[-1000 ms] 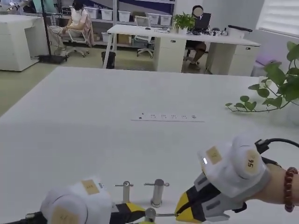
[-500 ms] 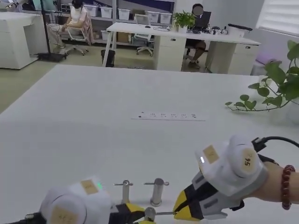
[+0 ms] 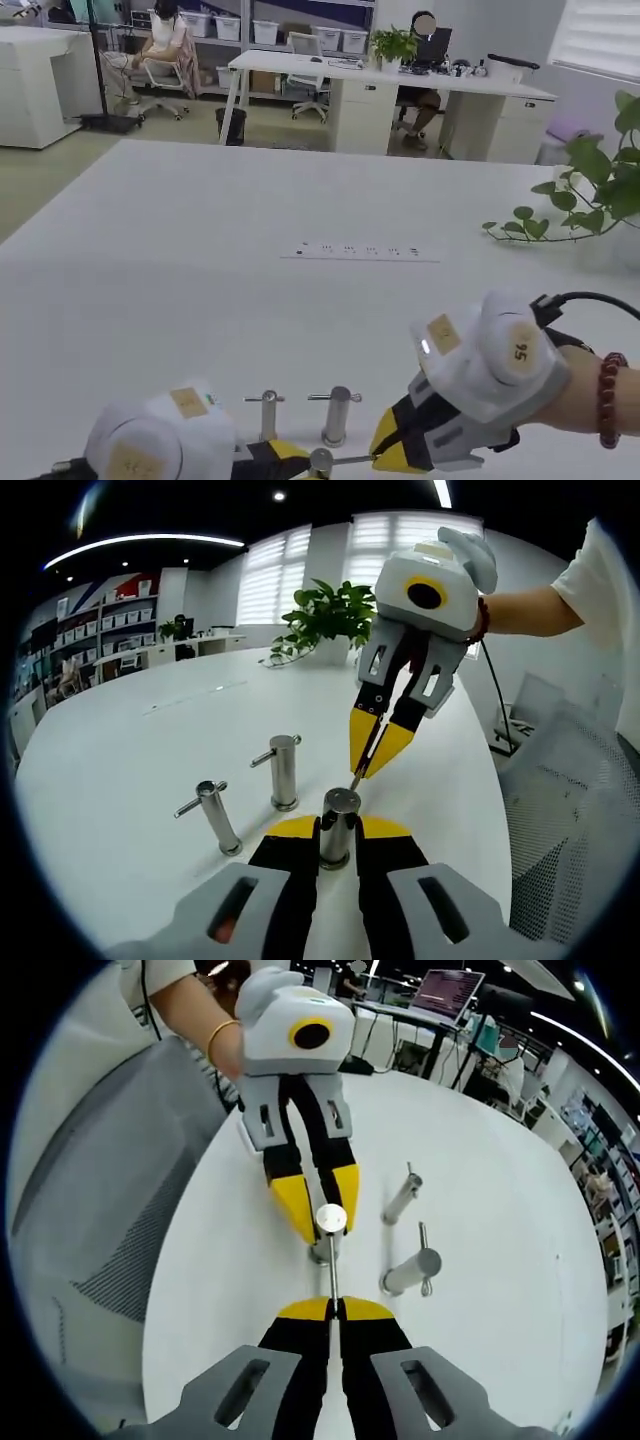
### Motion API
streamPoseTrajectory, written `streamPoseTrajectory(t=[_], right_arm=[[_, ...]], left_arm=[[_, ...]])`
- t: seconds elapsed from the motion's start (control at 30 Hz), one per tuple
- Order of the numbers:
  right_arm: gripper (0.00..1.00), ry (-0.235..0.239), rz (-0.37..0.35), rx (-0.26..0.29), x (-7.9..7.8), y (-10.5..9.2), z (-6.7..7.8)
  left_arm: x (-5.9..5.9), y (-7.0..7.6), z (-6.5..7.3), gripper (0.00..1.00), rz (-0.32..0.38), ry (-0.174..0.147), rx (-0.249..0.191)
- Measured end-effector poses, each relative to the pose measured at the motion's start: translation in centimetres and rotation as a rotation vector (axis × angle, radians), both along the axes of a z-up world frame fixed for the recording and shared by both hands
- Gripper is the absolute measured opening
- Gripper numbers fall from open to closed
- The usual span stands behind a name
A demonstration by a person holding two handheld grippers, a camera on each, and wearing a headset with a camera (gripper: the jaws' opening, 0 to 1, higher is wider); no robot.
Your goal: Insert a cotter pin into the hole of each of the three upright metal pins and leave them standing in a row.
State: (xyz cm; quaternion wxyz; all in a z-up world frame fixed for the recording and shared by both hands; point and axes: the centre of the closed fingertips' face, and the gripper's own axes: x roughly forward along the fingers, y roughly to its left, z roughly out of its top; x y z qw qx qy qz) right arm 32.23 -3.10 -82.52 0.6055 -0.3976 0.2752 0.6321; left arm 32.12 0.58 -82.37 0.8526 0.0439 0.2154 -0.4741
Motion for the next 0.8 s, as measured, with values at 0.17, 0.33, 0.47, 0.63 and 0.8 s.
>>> streamPoseTrajectory(t=[0.17,0.33,0.47,0.63,0.8], right_arm=[[0.03,-0.012,0.006,0.004,0.13,0.03,0.33],[0.03,-0.019,0.010,0.011,0.14,0.07,0.56],[0.03,-0.022,0.011,0.014,0.10,0.08,0.62],[0.03,-0.025,0.025,0.031,-0.15,0.49,0.76],[0.03,-0.026,0.031,0.035,-0.25,0.66,0.68]], left_arm=[[0.11,0.04,-0.01,0.12,-0.004,-0.002,0.004],[0.15,0.05,-0.03,0.12,-0.005,-0.004,0.004],[0.15,0.03,-0.04,0.12,-0.007,-0.004,0.006],[0.15,0.02,-0.05,0.12,-0.010,-0.004,0.005],[0.16,0.02,-0.04,0.12,-0.009,-0.004,0.001]])
